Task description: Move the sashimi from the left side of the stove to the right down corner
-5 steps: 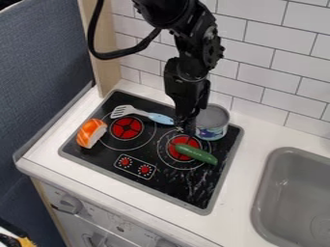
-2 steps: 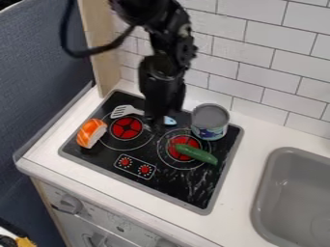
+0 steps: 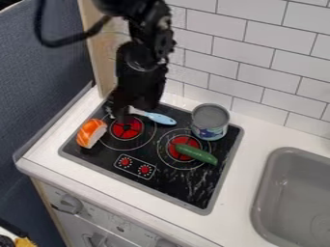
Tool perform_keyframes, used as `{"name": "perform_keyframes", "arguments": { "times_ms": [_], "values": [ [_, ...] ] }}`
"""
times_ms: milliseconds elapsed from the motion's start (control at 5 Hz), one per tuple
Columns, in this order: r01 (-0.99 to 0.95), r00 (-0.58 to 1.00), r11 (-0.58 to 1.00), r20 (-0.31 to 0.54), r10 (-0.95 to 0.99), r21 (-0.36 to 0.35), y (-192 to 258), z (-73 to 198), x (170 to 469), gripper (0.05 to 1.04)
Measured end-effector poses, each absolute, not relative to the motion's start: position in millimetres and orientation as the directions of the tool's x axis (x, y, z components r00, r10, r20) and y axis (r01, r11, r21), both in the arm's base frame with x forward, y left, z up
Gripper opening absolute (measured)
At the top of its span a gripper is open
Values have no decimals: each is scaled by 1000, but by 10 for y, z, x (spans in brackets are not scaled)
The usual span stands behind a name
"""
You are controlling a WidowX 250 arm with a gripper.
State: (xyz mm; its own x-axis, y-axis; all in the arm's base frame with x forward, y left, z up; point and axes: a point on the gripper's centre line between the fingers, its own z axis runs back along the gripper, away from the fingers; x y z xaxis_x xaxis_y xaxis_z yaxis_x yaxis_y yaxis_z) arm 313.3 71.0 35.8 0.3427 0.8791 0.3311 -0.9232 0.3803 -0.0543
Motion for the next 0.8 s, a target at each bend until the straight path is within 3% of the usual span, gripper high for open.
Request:
{"name": "perform_keyframes", "arguments": {
  "times_ms": [400, 800],
  "values": [
    [-754, 608, 657, 377, 699, -4, 1211, 264, 3030, 999],
    [-547, 803, 834, 325, 500, 70, 1428, 61, 3007, 999]
  ]
}}
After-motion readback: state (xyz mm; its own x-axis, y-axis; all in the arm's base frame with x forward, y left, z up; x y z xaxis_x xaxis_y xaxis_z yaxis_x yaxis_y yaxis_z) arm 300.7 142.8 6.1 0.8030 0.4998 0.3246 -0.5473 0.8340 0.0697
